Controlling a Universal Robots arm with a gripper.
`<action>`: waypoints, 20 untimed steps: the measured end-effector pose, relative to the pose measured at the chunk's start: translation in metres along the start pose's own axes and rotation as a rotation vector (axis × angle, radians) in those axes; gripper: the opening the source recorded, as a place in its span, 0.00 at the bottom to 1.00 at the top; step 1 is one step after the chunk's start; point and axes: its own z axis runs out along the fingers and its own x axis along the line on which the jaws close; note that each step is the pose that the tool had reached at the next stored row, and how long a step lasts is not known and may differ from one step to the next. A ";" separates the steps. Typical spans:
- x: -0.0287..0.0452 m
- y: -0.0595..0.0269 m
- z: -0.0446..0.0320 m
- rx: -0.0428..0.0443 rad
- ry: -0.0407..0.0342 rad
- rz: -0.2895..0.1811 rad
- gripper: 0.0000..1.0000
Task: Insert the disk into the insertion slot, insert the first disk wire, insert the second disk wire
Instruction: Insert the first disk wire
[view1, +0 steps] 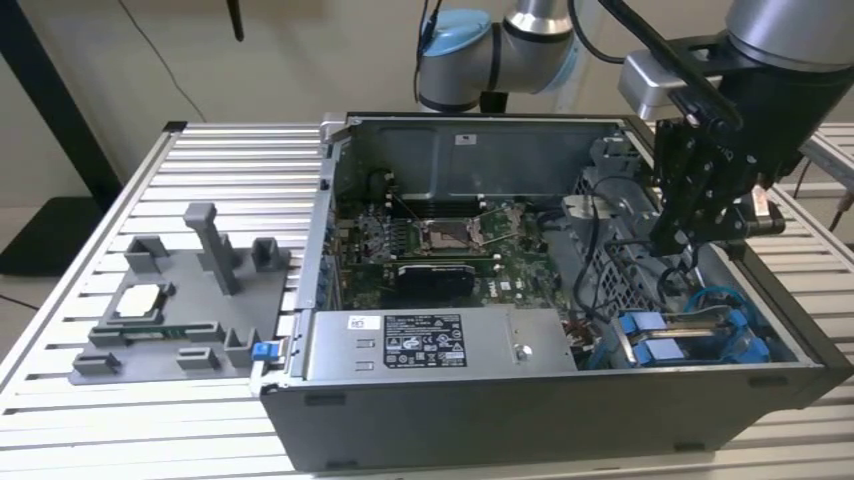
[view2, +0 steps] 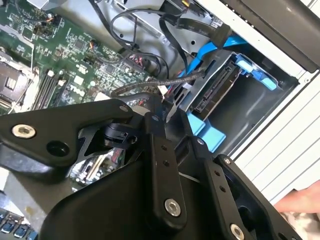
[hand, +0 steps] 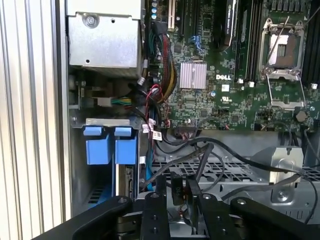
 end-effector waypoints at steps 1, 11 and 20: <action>0.0000 0.0000 0.0000 0.0000 0.0000 -0.001 0.00; 0.0002 0.0000 0.0003 0.0000 -0.0002 -0.001 0.00; 0.0058 -0.0057 0.0005 -0.0012 -0.0001 -0.001 0.00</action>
